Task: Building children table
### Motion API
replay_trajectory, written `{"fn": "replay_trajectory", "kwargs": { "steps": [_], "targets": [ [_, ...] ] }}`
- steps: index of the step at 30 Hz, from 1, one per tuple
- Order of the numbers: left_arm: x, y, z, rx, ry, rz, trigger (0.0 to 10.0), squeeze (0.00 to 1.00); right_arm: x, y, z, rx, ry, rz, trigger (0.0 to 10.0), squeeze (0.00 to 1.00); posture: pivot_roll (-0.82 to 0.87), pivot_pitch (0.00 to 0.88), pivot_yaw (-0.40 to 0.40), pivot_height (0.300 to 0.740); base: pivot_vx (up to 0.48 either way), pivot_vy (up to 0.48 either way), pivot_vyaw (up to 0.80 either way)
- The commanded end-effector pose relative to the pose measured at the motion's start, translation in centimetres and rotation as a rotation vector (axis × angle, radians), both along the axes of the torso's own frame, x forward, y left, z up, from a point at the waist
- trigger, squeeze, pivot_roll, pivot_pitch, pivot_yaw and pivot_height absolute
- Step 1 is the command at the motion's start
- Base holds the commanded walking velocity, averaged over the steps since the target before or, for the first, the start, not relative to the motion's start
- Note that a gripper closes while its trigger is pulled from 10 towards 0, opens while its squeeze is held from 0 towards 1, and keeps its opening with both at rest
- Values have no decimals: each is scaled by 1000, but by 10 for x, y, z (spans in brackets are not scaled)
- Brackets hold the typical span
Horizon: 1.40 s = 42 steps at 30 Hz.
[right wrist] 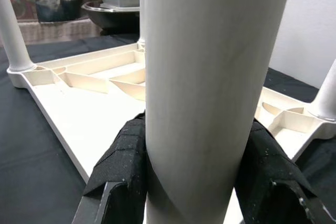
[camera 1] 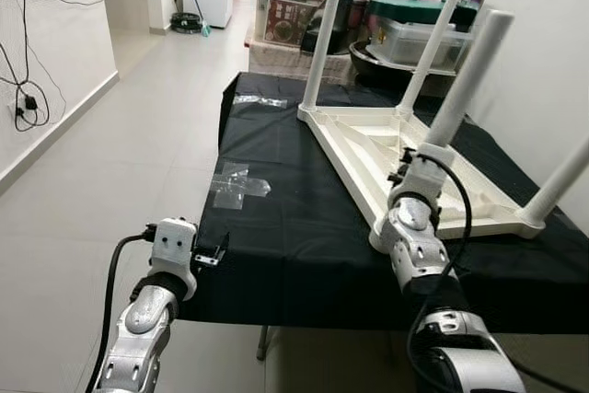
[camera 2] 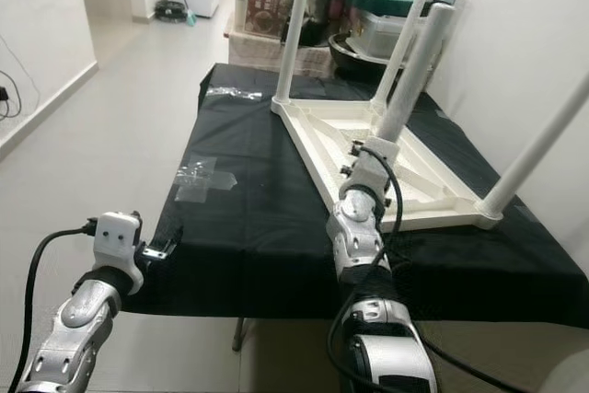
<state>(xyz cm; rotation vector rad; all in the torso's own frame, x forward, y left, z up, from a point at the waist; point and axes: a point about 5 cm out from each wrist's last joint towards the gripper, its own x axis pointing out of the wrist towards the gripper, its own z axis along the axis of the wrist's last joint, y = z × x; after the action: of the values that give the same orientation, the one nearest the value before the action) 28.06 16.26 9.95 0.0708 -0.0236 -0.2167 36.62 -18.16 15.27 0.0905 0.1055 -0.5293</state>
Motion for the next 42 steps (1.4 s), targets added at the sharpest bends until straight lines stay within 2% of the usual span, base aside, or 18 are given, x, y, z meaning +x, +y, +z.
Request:
{"fn": "replay_trajectory", "kwargs": {
  "steps": [1,7,8,9,10,11,13,15,22,23,25,26,27,33,35,36,39,42],
  "targets": [
    [2,-6,-2,8,12,-26,10000,0,-8,1,-24,25,84,34,10000,1000,22,0,-127,740,0,0,0],
    [3,-5,-1,8,8,-23,10000,0,5,0,2,9,-26,111,10000,1000,29,0,-133,740,0,0,0],
    [3,-3,-1,8,6,-20,10000,0,11,-4,21,-28,-88,133,10000,808,29,0,-133,740,0,0,0],
    [3,-3,-1,8,6,-20,10000,0,11,-4,21,-28,-88,133,10000,808,29,0,-133,740,0,0,0],
    [3,-3,-1,8,6,-19,10000,0,19,2,41,-40,-177,261,10000,0,31,0,-137,740,0,0,0],
    [3,-3,-1,8,6,-19,10000,0,19,2,41,-40,-177,261,10000,0,31,0,-137,740,0,0,0],
    [2,-4,-2,8,3,-18,10000,0,27,25,84,-86,-362,681,10000,0,40,0,-146,740,0,0,0],
    [2,-4,-2,7,2,-17,10000,0,27,28,88,-91,-374,734,10000,0,40,0,-146,740,0,0,0],
    [3,-3,-1,10,-2,-11,10000,0,18,59,75,-209,-331,1174,10000,0,55,0,-158,740,0,0,0],
    [3,-2,-1,11,-2,-9,10000,0,14,64,70,-200,-318,1245,8000,0,61,0,-161,740,0,0,0],
    [3,-1,-1,11,-2,-8,10000,0,12,67,67,-192,-310,1290,8000,0,61,0,-161,740,0,0,0],
    [2,-1,-1,13,-2,-6,10000,0,11,71,61,-203,-287,1324,1490,0,69,0,-166,740,0,0,0],
    [2,0,-1,13,-2,-4,10000,0,11,74,56,-224,-270,1333,0,0,69,0,-166,740,0,0,0],
    [1,1,-1,13,-1,1,10000,0,27,69,32,-230,-62,1084,0,0,68,0,-163,740,0,0,0],
    [2,0,-1,13,0,-2,10000,0,33,47,10,-153,77,750,0,0,61,0,-156,740,0,0,0],
    [2,0,-1,13,0,-2,10000,0,33,47,10,-153,77,750,0,0,61,0,-156,740,0,0,0],
    [2,-1,0,15,-1,-6,10000,0,22,5,-22,-29,198,316,0,0,54,0,-150,740,0,0,0],
    [2,0,-1,17,0,-7,10000,0,15,-7,-32,-10,230,215,0,0,48,0,-147,740,0,0,0]
  ]
}}
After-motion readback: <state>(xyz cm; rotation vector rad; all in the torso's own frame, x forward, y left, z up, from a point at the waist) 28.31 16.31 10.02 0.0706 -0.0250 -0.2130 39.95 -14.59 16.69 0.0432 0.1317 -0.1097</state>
